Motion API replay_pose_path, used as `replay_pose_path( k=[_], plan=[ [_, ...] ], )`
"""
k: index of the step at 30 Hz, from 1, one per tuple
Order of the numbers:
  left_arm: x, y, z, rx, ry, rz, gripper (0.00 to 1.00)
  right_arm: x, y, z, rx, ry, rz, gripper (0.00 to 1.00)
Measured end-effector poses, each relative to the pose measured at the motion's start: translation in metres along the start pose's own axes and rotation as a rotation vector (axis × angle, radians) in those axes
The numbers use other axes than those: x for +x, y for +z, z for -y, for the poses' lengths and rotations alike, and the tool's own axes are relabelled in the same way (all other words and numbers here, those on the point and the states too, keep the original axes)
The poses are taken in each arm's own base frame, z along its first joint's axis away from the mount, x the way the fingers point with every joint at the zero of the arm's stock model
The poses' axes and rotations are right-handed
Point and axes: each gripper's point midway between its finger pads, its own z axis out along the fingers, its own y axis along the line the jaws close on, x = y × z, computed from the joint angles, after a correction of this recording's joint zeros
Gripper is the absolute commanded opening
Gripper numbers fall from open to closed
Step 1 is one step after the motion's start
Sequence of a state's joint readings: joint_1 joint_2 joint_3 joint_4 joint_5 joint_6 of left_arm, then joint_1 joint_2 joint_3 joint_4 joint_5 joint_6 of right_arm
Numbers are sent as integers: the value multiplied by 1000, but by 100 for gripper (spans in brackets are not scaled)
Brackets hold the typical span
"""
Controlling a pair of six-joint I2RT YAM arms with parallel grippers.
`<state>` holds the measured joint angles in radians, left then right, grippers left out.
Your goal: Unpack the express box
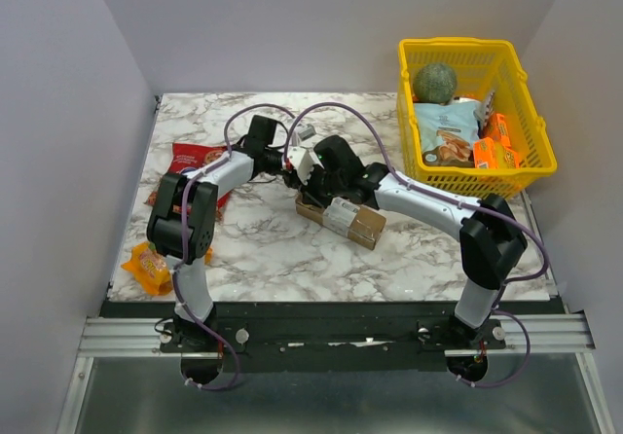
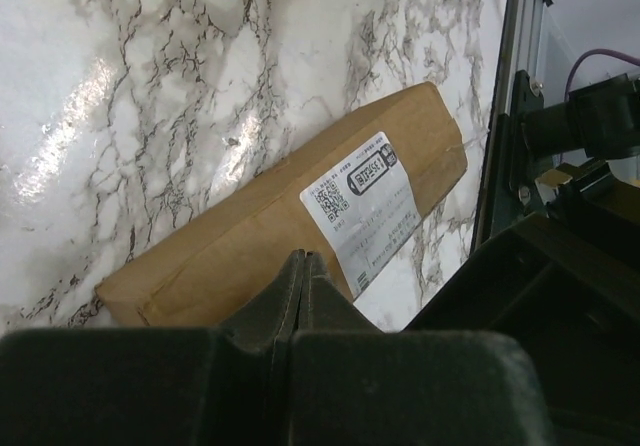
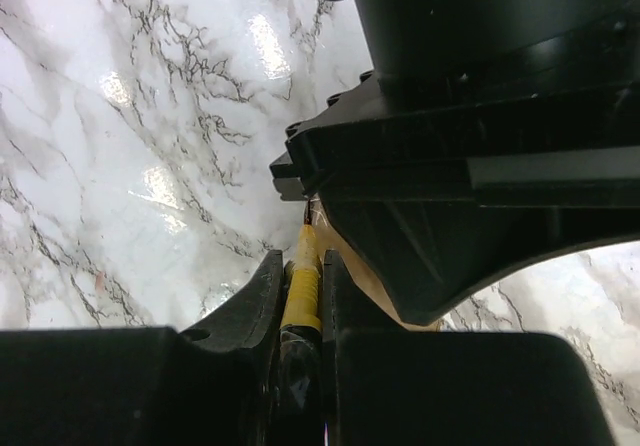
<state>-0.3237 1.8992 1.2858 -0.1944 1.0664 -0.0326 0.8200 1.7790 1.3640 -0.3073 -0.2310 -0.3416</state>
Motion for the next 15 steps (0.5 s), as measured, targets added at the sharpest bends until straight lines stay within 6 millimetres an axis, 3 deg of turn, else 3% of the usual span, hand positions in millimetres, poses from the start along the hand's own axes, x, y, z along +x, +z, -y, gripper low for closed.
replay_pose_path(
  k=[7,15],
  plan=[
    [32,4,-7,26,-40,-109,0,0,0,0,-1,0,-1,0],
    [34,4,-9,41,-26,-144,0,0,-3,-1,-2,-1,-5,0]
  ],
)
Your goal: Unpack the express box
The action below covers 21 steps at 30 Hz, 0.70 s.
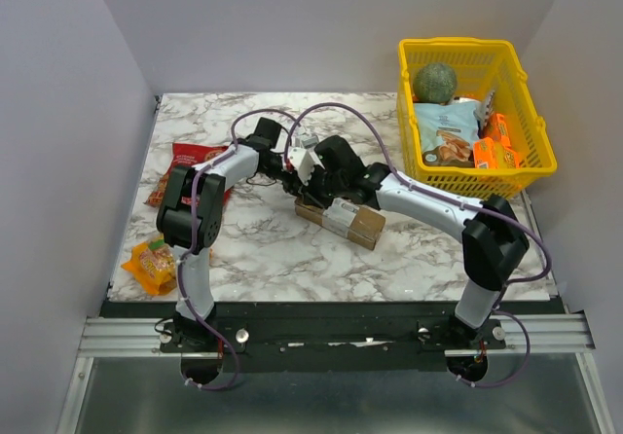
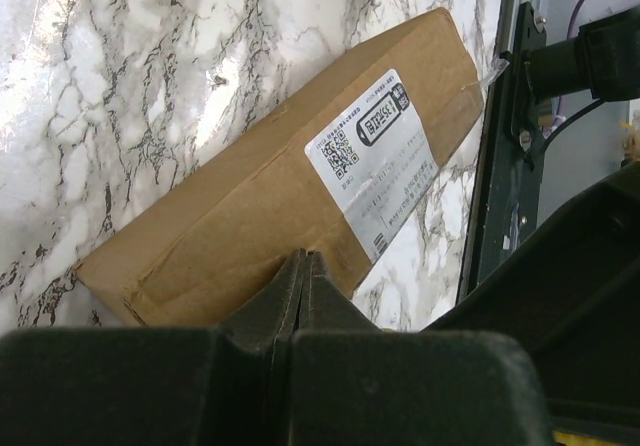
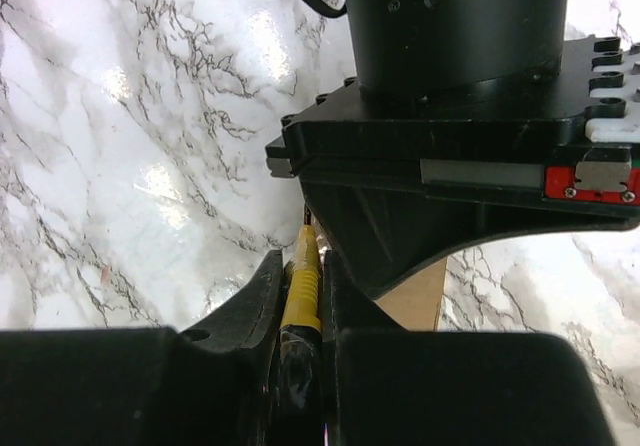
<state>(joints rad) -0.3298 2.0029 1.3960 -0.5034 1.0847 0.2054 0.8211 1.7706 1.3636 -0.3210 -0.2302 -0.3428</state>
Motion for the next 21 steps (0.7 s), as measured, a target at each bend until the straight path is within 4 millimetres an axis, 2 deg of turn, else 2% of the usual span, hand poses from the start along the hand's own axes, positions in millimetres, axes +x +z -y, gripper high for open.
replay_pose_path(
  k=[9,21],
  plan=[
    [0,1,-1,4,6,-20,0,5,-22,-5,6,-15,-5,0],
    [0,1,-2,6,-16,-37,0,9,-24,0,24,-2,-11,1]
  ],
)
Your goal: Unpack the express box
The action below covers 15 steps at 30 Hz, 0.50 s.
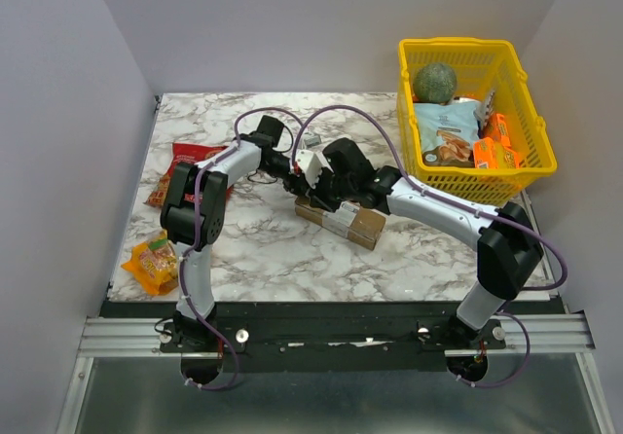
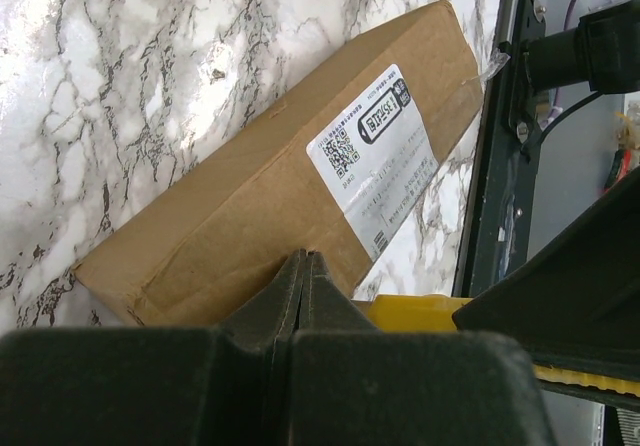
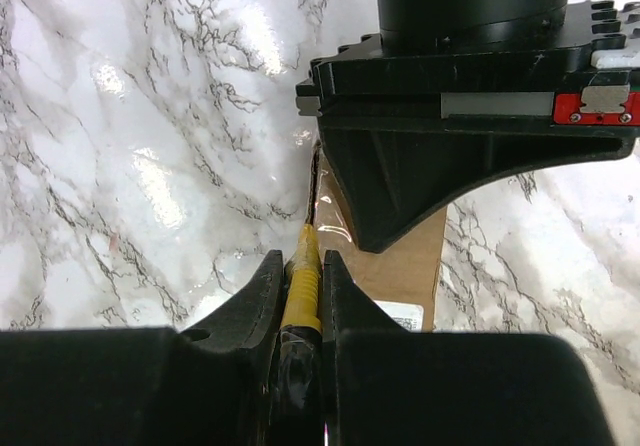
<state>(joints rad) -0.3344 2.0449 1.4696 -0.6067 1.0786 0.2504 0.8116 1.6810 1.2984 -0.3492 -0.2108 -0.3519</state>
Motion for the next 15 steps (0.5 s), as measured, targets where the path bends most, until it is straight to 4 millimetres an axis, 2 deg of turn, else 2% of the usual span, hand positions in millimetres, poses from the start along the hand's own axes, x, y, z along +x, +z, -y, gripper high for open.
replay_pose_path(
  k=[15],
  plan=[
    [0,3,2,7,-3,-9,0,7,-6,4,28,59,-28,0]
  ],
)
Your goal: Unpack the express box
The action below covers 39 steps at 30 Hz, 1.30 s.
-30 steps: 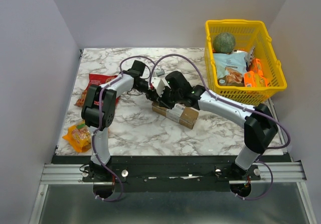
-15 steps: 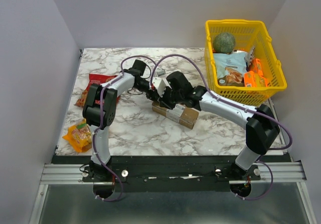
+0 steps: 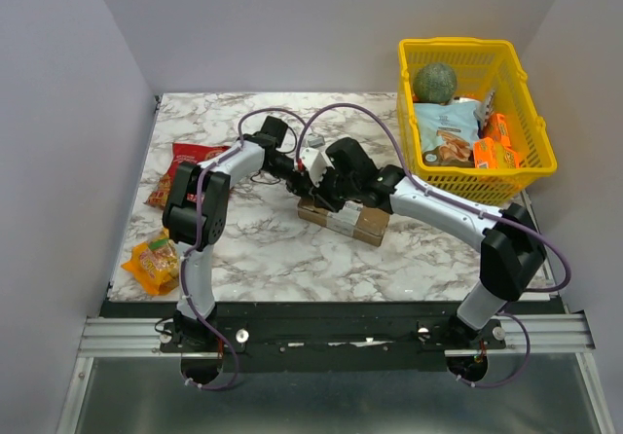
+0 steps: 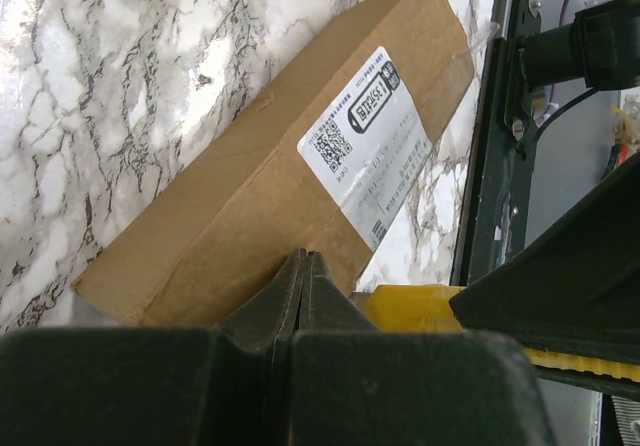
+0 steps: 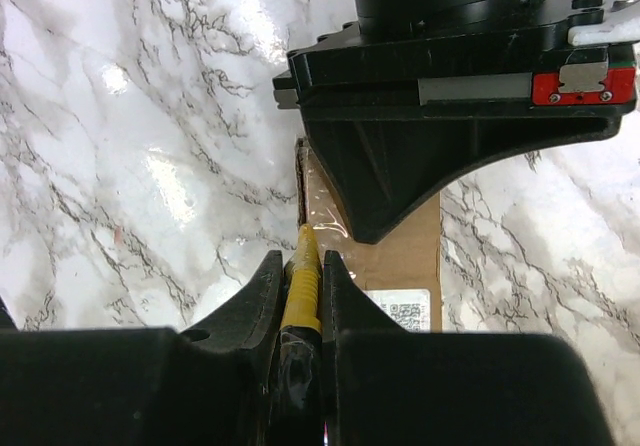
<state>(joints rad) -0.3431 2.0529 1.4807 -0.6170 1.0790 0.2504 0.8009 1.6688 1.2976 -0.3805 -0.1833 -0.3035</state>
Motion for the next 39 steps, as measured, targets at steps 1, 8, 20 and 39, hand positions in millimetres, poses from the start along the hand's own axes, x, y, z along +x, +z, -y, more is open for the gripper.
replay_pose_path(
  k=[1,8,20,39],
  plan=[
    [0,1,1,2,1,-2,0,2,-1,0,0,1,-4,0],
    [0,3,2,7,2,-5,0,5,-3,-1,-3,-16,-6,0],
    [1,3,2,11,15,-15,0,5,0,-5,-55,-167,28,0],
    [2,5,3,23,3,-30,0,17,-17,-4,-67,-169,-16,1]
  ],
)
